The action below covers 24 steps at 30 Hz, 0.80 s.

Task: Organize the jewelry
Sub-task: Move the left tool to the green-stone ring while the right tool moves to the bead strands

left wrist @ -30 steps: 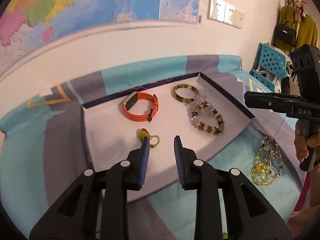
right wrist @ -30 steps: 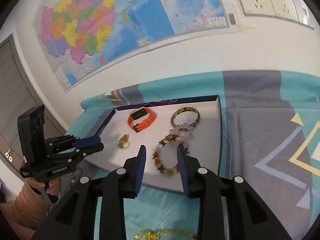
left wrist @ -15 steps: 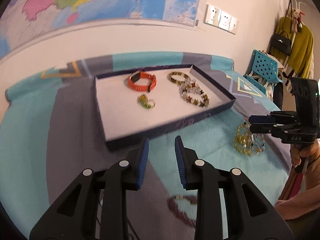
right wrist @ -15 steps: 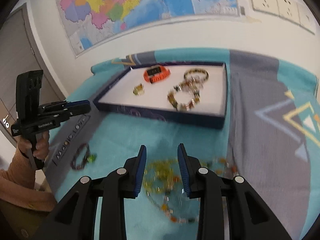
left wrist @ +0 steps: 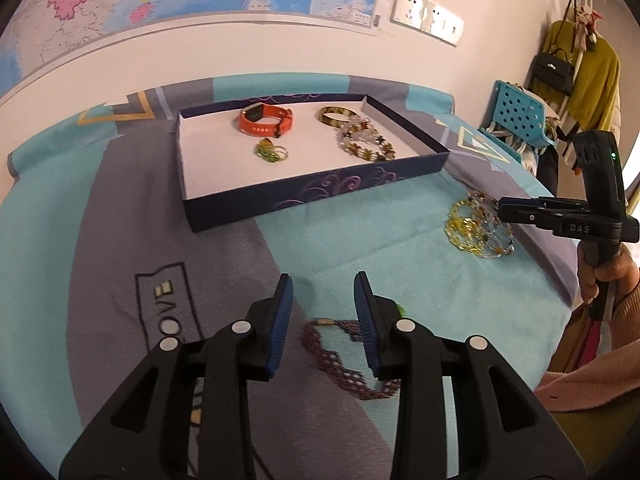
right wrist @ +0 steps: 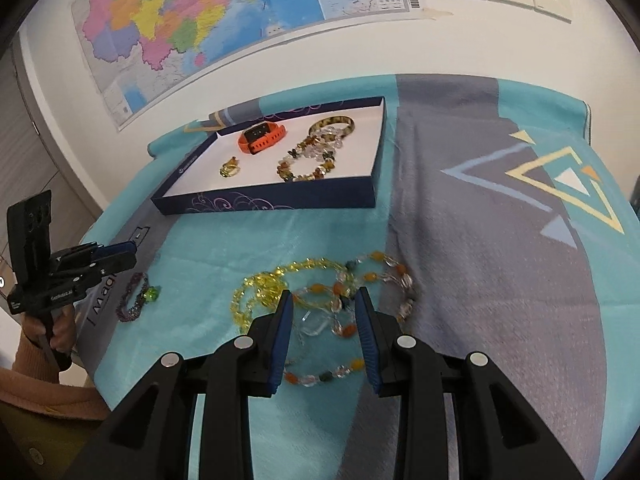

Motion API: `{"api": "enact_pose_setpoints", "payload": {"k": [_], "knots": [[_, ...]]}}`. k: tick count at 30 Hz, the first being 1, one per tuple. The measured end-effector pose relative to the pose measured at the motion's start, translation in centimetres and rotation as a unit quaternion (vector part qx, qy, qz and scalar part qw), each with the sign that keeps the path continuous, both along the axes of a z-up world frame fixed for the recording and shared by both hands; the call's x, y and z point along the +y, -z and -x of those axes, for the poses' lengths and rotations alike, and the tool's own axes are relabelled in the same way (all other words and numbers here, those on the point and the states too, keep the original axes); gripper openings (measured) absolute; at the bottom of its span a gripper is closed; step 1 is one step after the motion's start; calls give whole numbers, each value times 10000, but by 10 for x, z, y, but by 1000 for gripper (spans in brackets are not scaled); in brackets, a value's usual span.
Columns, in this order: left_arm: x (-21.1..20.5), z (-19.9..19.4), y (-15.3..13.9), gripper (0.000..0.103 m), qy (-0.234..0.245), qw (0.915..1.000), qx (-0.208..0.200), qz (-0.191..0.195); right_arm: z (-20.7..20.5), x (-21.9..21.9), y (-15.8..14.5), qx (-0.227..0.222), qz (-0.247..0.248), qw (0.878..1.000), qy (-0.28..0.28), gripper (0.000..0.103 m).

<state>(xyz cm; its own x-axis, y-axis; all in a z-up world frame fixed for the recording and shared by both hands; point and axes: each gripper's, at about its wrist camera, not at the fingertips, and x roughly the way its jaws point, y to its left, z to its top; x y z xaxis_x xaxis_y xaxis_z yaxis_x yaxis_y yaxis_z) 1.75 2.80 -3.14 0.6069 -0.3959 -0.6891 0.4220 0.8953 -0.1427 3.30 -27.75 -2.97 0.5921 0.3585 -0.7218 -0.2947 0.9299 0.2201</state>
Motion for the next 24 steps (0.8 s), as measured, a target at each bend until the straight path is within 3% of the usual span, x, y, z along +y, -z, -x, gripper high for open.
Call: {"api": "enact_pose_setpoints", "payload": {"k": [9,12,14,15,18,24], "knots": [[-16,10,1,38,132,9999,-4,85,-9,6,7,-8,89,10000,19,31],[-16,9,1,42,118,9998,30,155,-15,13,13,-97,623,9978,217,31],[-16,10,1,42,114,9997,49,190,-16,11,13,-85,495,9986,185,24],[-16,10,1,42,118,9997,57,184,-16,10,13,-94,503,9985,183,11],[-15,9,3,43,118,9997,91,203,-13,7,12,-56,462,9988,146,4],[-12,7,4,43,92,9994,142,300,-5,-15,-8,-153,-407,9988,237,4]]}}
